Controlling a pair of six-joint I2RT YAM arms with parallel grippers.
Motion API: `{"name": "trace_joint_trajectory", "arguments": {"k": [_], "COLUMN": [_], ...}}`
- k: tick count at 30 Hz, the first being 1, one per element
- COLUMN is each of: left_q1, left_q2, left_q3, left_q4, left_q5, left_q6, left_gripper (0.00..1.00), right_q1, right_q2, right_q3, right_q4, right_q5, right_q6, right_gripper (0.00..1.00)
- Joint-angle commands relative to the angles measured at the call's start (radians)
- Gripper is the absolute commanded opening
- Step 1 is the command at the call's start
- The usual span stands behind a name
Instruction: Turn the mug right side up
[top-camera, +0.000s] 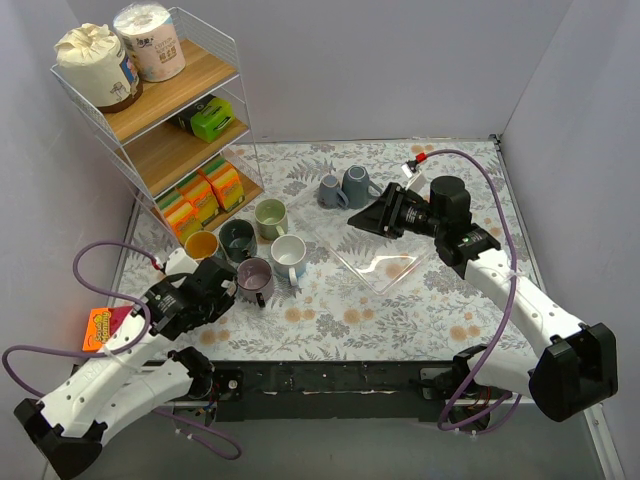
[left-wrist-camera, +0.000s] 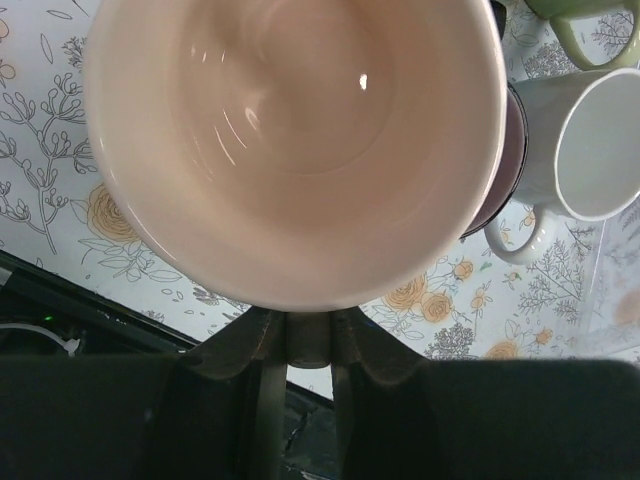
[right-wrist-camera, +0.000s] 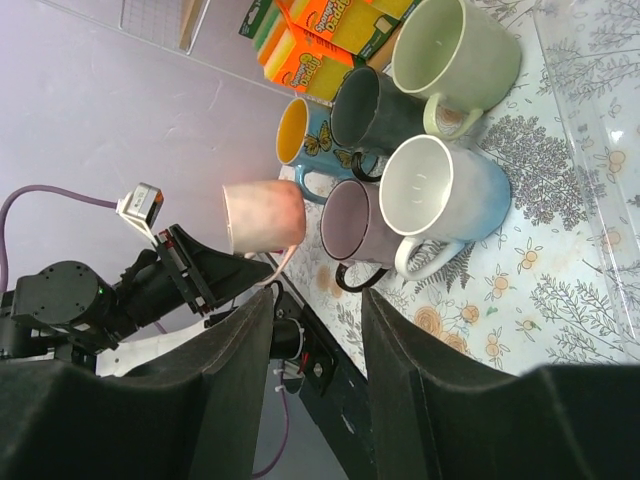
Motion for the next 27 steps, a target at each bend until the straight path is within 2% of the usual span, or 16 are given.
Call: {"name": "trace_joint_trajectory", "arguments": {"k": [1, 6, 10, 16, 21, 27], "left_q1": [0.004, 0.004, 0.004, 0.004, 0.004, 0.004], "left_q2": [-0.044, -0.086, -0.06, -0.02, -0.018, -0.012], "left_q3": [0.01, 0.071, 0.131, 0.208, 0.163, 0.11], "left_q4": [0.038, 0.057, 0.047, -0.075, -0.15, -0.15], "left_q5": [-0.015, -0.058, -0.021, -0.006, 0.045, 0.073], "left_q6": [0.017, 0.088, 0.115, 0.105, 0.029, -0.014], "left_gripper": [0.0, 0.0, 0.0, 0.0, 0.0, 0.0], "right_q1": [-0.009, -0.012, -0.012, -0.014, -0.02, -0.028], "right_q2": [-0.013, 0.005, 0.016, 0.03, 0.039, 0.048], "right_q3": [0.0, 0.008, 0.008, 0.008, 0.006, 0.0], "right_q4": [0.011, 0.02, 0.028, 0.043, 0.053, 0.057], "right_q5": [-0.017, -0.022, -0.028, -0.034, -0.038, -0.051], "right_q6": [-0.002, -0.005, -0.004, 0.004, 0.005, 0.007], "right_gripper": [0.48, 0.48, 0.48, 0.47, 0.47, 0.47]}}
